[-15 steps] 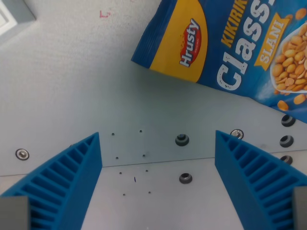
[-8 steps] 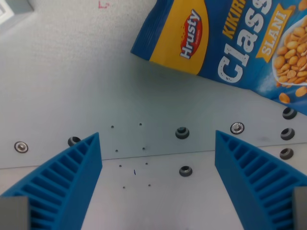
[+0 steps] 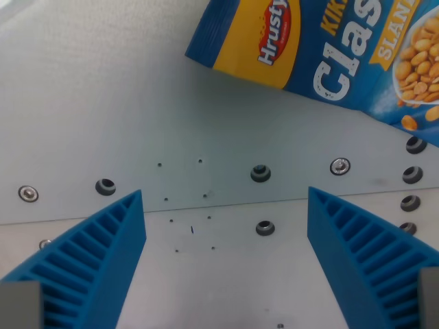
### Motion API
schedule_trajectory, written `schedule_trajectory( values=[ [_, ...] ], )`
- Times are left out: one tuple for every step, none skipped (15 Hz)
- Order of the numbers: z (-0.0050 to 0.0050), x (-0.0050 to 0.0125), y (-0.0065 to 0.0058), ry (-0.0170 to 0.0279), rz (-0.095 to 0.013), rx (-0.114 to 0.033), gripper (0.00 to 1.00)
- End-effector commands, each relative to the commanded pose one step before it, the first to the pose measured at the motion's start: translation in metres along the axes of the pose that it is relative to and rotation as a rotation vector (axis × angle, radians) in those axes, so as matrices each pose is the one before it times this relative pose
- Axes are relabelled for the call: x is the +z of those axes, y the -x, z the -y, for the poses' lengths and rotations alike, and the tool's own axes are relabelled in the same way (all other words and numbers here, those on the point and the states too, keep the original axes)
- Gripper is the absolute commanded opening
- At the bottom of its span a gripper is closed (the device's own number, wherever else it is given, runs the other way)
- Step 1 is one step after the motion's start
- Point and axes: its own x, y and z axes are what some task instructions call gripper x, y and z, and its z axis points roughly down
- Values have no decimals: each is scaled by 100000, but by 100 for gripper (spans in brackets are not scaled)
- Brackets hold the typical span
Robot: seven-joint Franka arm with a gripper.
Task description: Rotate around base positive y
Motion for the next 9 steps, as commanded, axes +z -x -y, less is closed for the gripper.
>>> schedule_trajectory(
  values=[
    [0,-694,-709,2062,21342,148,100],
    [0,0,0,78,1331,11,100],
    [0,0,0,78,1331,12,100],
    [0,0,0,78,1331,13,100],
    [0,0,0,78,1331,14,100],
    [0,0,0,77,1331,15,100],
    [0,0,0,77,1331,16,100],
    [0,0,0,77,1331,17,100],
    [0,0,0,77,1331,18,100]
  ],
)
